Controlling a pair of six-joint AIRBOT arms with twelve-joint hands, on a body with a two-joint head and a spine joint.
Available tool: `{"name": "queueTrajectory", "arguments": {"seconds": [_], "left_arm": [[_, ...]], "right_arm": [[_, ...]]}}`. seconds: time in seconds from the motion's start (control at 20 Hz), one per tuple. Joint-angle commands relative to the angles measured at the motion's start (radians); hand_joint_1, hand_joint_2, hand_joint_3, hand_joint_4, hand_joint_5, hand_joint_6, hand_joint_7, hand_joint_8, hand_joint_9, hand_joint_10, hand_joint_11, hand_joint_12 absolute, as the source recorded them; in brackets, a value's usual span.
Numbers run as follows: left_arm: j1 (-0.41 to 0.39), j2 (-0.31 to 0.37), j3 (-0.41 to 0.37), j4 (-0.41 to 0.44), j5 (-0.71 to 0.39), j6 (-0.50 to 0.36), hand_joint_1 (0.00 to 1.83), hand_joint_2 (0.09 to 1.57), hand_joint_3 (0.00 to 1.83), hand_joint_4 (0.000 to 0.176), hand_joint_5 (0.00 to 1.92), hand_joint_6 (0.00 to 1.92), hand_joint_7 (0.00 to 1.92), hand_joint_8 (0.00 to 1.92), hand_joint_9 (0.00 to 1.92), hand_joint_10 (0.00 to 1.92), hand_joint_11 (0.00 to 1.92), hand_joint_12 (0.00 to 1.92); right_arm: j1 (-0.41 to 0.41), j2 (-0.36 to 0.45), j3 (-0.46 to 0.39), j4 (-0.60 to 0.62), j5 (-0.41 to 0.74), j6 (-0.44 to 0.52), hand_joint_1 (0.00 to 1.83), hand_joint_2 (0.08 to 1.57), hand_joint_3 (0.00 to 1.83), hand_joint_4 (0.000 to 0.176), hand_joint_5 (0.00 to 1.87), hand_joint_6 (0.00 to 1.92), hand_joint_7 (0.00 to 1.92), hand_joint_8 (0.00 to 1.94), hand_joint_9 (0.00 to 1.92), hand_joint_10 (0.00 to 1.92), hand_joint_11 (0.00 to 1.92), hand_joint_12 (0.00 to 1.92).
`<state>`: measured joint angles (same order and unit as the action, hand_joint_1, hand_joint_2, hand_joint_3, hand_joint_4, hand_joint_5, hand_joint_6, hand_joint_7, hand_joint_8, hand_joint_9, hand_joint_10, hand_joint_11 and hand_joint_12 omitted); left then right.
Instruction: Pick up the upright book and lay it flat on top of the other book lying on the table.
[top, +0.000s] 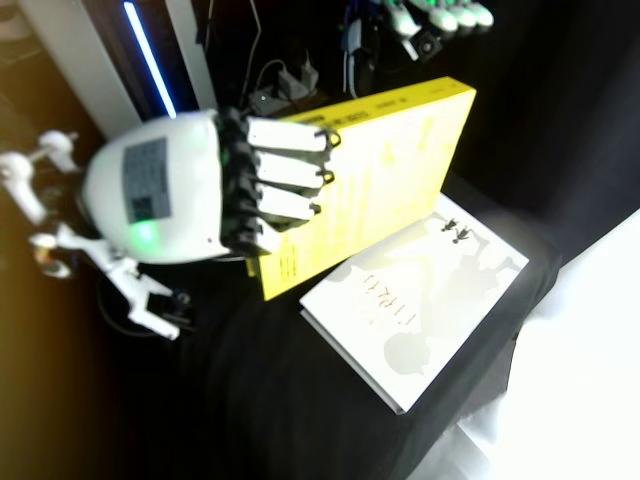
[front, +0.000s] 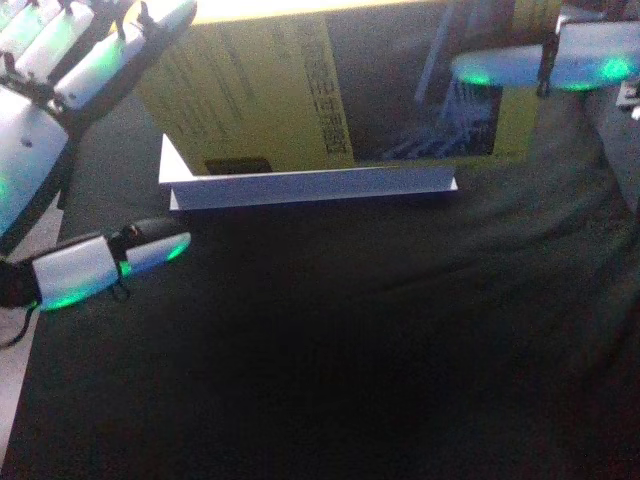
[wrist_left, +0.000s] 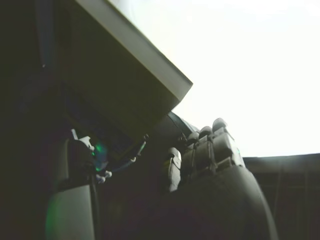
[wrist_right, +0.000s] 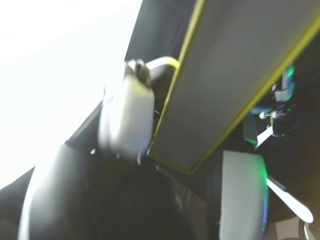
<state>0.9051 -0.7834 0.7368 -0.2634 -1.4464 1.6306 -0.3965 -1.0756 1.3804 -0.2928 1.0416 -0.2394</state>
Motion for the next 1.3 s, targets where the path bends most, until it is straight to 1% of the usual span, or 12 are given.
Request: {"name": "queueTrajectory", "arguments": {"seconds": [0.0,0.4,0.45,0.5,0.6,0.65,0.7,0.8,0.9,0.95,1.0,1.25], "left_arm": [[0.0,0.007,-0.002,0.016,-0.143,0.001,0.68,0.94,0.0,0.176,0.0,0.0,0.0,0.0,0.0,0.0,0.0,0.0],[0.022,-0.011,-0.005,0.007,-0.123,0.001,0.68,0.97,0.01,0.169,0.0,0.0,0.0,0.0,0.0,0.0,0.0,0.0],[0.022,-0.016,-0.001,0.007,-0.122,0.001,0.68,0.98,0.01,0.175,0.0,0.0,0.0,0.0,0.0,0.0,0.0,0.0],[0.022,-0.023,0.005,0.007,-0.126,0.001,0.67,0.98,0.01,0.176,0.0,0.0,0.0,0.0,0.0,0.0,0.0,0.0],[0.022,-0.031,0.016,0.012,-0.125,0.001,0.67,0.98,0.01,0.176,0.0,0.0,0.0,0.0,0.0,0.0,0.0,0.0],[0.021,-0.035,0.021,0.014,-0.124,0.001,0.65,0.98,0.01,0.176,0.0,0.0,0.0,0.0,0.0,0.0,0.0,0.0],[0.021,-0.036,0.022,0.015,-0.128,0.001,0.62,0.98,0.01,0.176,0.0,0.0,0.0,0.0,0.0,0.0,0.0,0.0],[0.023,-0.035,0.02,0.015,-0.135,0.001,0.62,0.98,0.01,0.176,0.0,0.0,0.0,0.0,0.0,0.0,0.0,0.0],[0.023,-0.036,0.021,0.015,-0.134,0.001,0.64,1.0,0.01,0.176,0.0,0.0,0.0,0.0,0.0,0.0,0.0,0.0],[0.024,-0.035,0.021,0.014,-0.135,0.001,0.66,1.01,0.01,0.176,0.0,0.0,0.0,0.0,0.0,0.0,0.0,0.0],[0.025,-0.034,0.021,0.014,-0.135,0.001,0.67,1.01,0.01,0.158,0.0,0.0,0.0,0.0,0.0,0.0,0.0,0.0],[0.027,-0.031,0.019,0.012,-0.138,0.001,0.6,1.03,0.01,0.161,0.0,0.0,0.0,0.0,0.0,0.0,0.0,0.0]], "right_arm": [[0.024,0.01,0.002,0.053,0.108,-0.012,1.06,1.3,0.01,0.0,0.64,1.5,1.45,1.94,1.65,1.92,1.71,1.92],[0.132,-0.011,0.056,0.051,-0.044,-0.132,1.08,1.29,0.0,0.0,0.68,1.45,1.3,1.94,1.53,1.92,1.63,1.92],[0.156,-0.013,0.057,0.051,-0.06,-0.188,1.1,1.27,0.0,0.0,0.7,1.42,1.13,1.92,1.34,1.92,1.43,1.92],[0.177,-0.017,0.055,0.045,-0.095,-0.254,1.17,1.3,0.0,0.0,0.58,1.36,0.84,1.7,1.09,1.82,1.11,1.92],[0.18,-0.024,0.056,0.033,-0.115,-0.293,1.16,1.33,0.01,0.0,0.54,1.37,0.72,1.78,1.09,1.89,1.13,1.92],[0.18,-0.028,0.057,0.026,-0.122,-0.3,1.41,1.26,0.02,0.0,0.5,1.34,0.73,1.43,0.84,1.57,0.67,1.92],[0.18,-0.041,0.065,0.002,-0.138,-0.3,1.47,1.22,0.0,0.0,0.51,1.37,0.79,1.17,0.86,1.34,0.67,1.83],[0.16,-0.067,0.072,-0.01,-0.144,-0.3,1.37,1.23,0.0,0.0,0.52,1.4,0.8,1.2,0.84,1.46,0.8,1.76],[0.114,-0.084,0.074,-0.015,-0.144,-0.3,1.37,1.17,0.0,0.0,0.64,1.29,0.94,1.03,0.97,1.33,0.8,1.71],[0.098,-0.092,0.075,-0.016,-0.144,-0.299,1.36,1.18,0.0,0.0,0.64,1.3,0.94,1.04,0.86,1.43,0.69,1.78],[0.08,-0.103,0.078,-0.02,-0.144,-0.292,1.36,1.19,0.0,0.0,0.62,1.32,0.92,1.06,0.85,1.43,0.68,1.73],[-0.033,-0.172,0.14,-0.019,-0.163,-0.198,1.36,1.17,0.0,0.0,0.63,1.31,0.92,1.06,0.92,1.3,0.78,1.52]]}}
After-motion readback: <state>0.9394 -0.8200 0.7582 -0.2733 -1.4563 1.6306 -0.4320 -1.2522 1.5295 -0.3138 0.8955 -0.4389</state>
